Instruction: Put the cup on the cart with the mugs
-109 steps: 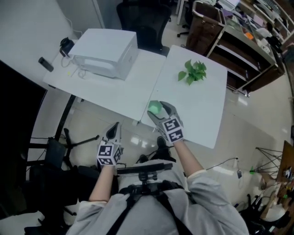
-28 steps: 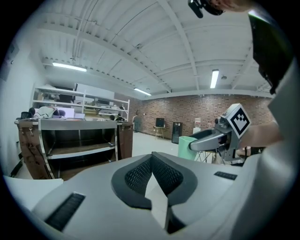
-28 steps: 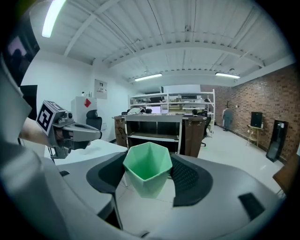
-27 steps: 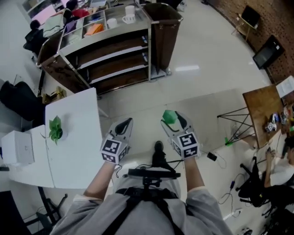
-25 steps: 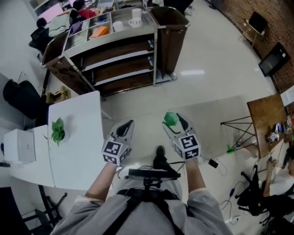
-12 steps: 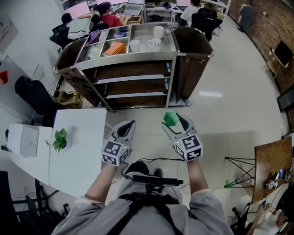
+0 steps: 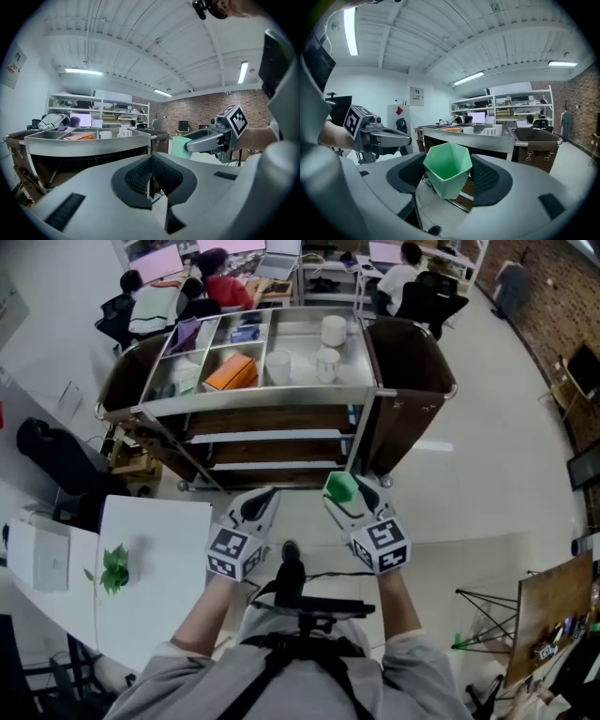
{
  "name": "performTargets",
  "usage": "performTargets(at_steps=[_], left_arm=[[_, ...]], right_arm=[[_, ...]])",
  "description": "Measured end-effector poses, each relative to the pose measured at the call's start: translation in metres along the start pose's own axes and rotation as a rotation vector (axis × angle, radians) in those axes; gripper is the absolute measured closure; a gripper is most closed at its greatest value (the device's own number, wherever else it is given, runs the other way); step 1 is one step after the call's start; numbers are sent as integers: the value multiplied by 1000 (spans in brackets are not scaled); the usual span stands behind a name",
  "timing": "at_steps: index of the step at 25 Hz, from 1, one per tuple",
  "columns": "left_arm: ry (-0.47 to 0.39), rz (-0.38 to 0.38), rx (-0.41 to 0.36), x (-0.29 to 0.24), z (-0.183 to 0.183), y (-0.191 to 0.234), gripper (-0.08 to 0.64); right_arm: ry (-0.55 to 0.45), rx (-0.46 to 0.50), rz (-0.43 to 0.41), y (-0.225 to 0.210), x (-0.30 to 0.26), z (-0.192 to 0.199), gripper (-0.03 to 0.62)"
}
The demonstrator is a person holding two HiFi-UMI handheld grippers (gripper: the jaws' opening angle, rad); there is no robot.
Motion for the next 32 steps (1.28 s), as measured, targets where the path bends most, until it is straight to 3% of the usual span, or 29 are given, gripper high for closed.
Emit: performTargets(at_steps=[5,9,14,21,32], left_arm=[[-21,11,5,-50,-15,76,555],[-50,23,8,-79,-41,125,555],[-74,41,-30,-106,-75,178,555],[-121,19,-34,-140,-114,234,555],[-119,-62,-18,-201,-148,299,555]], right_arm=[[0,7,-15,-28,-66,-51,282],[-27,65,-29,-41,-109,-101,282],[-70,100,-28,-57,-163,-161,281],[-120,133,-14,-93,-235,-233,281],[-47,165,41,-160,-368,-300,281]])
Point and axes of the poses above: the fingertips, and each gripper's own axes: x backward along the fingers, y to its left, z out of its underside, the point moved 10 cm from there along x, backward along the fingers, and after that the axes turned 8 degrees about -x, right-handed, at the moved point
